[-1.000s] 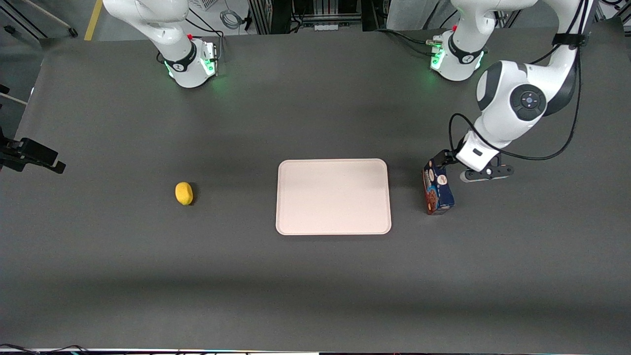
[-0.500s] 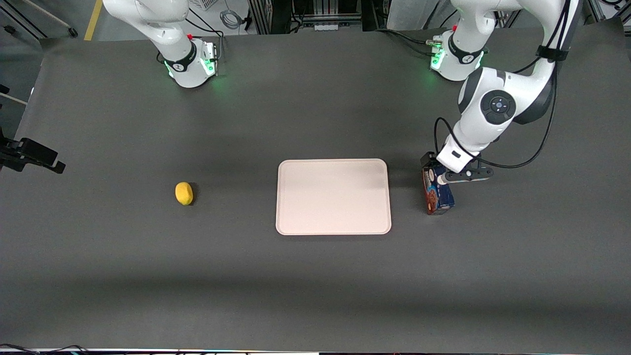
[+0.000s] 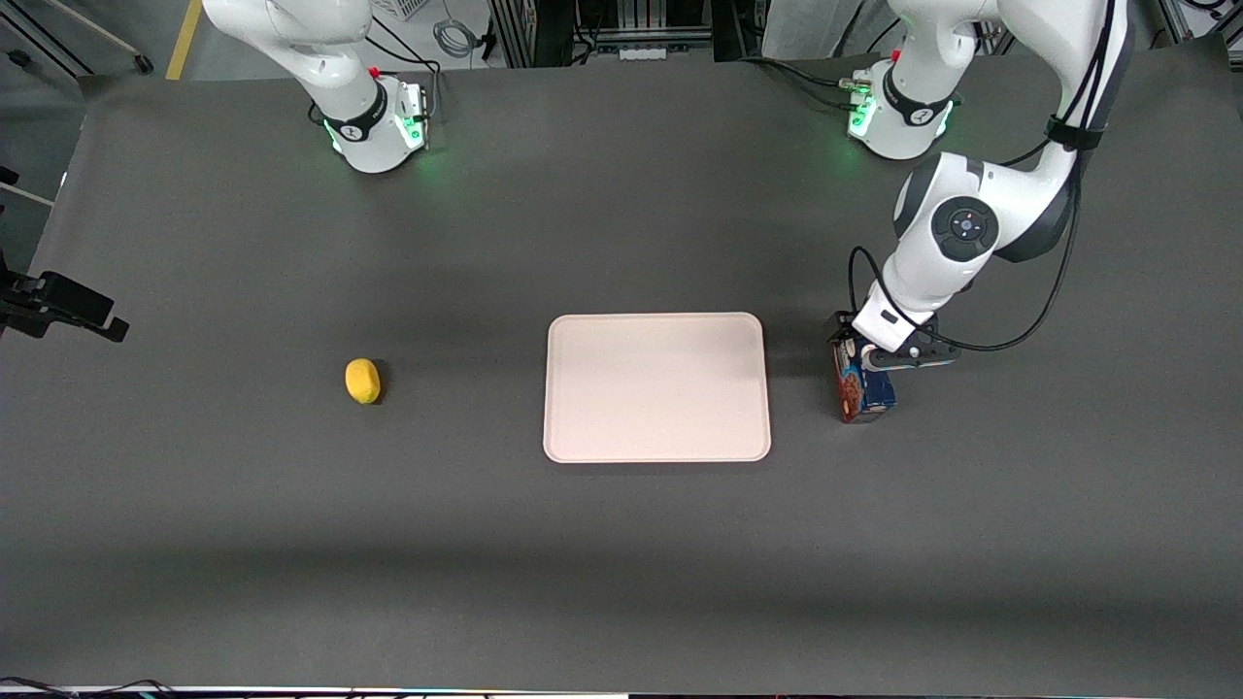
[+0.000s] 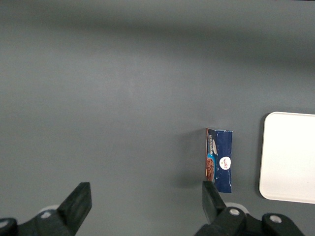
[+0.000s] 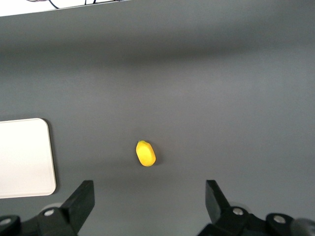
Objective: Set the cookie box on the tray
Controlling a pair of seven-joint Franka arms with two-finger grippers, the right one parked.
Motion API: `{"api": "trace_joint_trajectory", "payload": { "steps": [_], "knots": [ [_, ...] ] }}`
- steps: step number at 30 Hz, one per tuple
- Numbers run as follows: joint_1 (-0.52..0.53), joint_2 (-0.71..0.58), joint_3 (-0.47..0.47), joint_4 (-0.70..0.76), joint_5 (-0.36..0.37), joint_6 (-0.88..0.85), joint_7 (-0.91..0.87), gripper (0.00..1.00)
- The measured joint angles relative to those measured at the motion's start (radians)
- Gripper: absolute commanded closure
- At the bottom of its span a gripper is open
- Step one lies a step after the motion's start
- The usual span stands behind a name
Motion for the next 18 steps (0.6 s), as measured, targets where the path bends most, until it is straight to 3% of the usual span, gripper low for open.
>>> {"api": "trace_joint_trajectory", "payload": {
  "steps": [9, 18],
  "knots": [
    [-0.004, 0.158, -0.122, -0.009, 0.189, 0.112, -0.113, 0.86],
    [-0.011, 0.262, -0.141, -0.143, 0.326, 0.349, -0.184, 0.86]
  ]
}}
